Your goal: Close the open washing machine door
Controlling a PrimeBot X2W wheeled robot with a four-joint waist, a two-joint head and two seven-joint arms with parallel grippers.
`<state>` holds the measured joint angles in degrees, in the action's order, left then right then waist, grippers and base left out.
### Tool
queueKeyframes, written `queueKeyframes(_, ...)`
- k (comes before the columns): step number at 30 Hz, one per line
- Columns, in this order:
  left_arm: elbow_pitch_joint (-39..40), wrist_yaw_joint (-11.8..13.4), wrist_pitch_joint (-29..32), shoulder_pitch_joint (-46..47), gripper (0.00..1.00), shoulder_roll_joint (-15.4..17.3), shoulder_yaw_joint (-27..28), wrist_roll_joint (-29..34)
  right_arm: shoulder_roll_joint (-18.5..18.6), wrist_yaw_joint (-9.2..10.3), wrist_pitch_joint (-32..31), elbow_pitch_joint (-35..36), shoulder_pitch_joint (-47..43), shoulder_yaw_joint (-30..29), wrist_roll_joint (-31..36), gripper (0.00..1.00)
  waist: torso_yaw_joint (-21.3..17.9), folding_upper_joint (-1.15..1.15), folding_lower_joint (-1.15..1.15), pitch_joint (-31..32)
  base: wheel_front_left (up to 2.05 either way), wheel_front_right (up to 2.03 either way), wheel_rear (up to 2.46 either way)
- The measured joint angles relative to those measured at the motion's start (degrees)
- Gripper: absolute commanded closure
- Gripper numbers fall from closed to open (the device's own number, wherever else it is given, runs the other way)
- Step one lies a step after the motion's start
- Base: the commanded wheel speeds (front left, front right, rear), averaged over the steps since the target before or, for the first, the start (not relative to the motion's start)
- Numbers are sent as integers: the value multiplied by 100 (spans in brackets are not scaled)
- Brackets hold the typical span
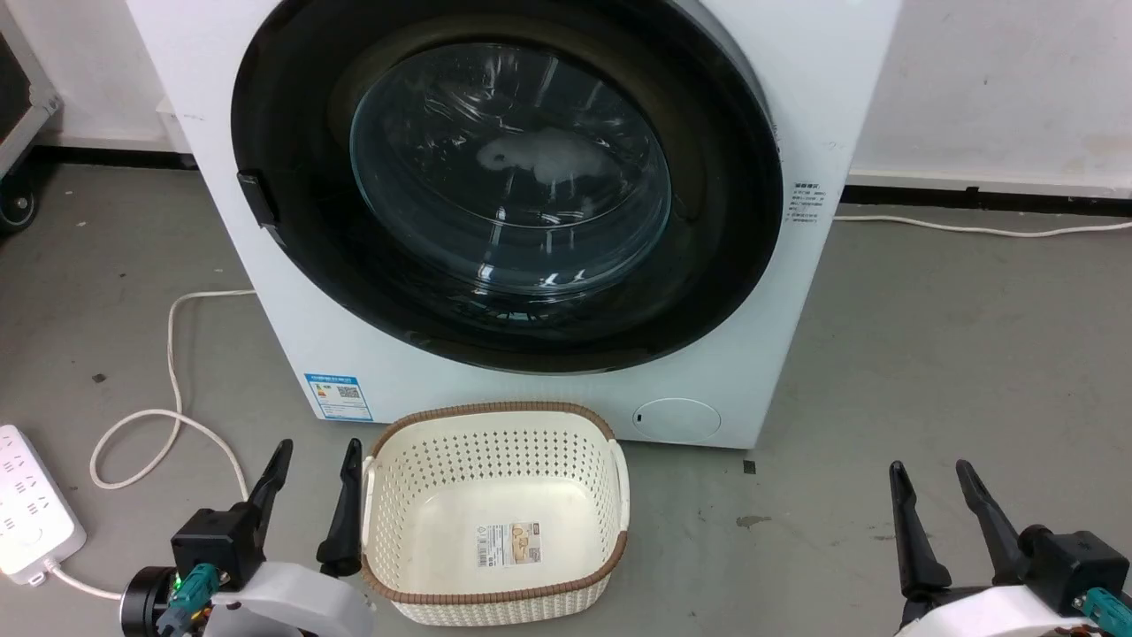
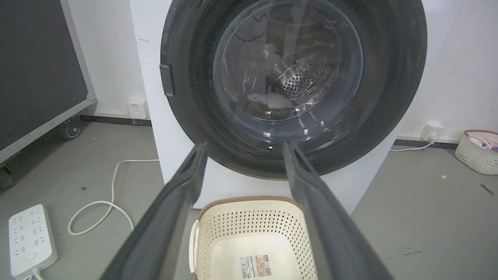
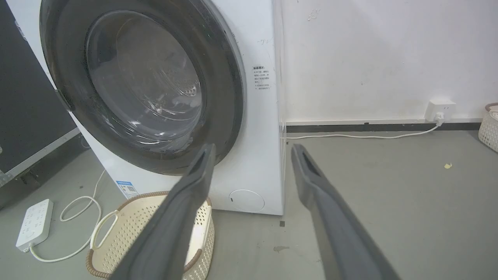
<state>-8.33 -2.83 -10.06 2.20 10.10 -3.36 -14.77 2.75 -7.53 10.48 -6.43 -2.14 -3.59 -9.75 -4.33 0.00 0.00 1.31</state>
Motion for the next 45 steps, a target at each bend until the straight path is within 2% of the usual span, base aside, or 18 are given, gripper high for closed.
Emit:
queueKeyframes(14, 48, 70, 44, 0, 0, 12, 8, -114, 0, 0, -8, -43, -1, 31, -92, 0, 7, 0, 0, -40, 0, 0, 0)
queueKeyframes(15, 48, 66, 44, 0, 100, 18, 4, -134, 0, 0, 9, -51, -1, 31, -93, 100, 11, 0, 0, -41, 0, 0, 0)
queueKeyframes(45, 182, 89, 218, 1, 100, -111, 60, 152, 0, 0, -185, 48, 7, 87, 80, 100, 99, 0, 1, -61, 0, 0, 0)
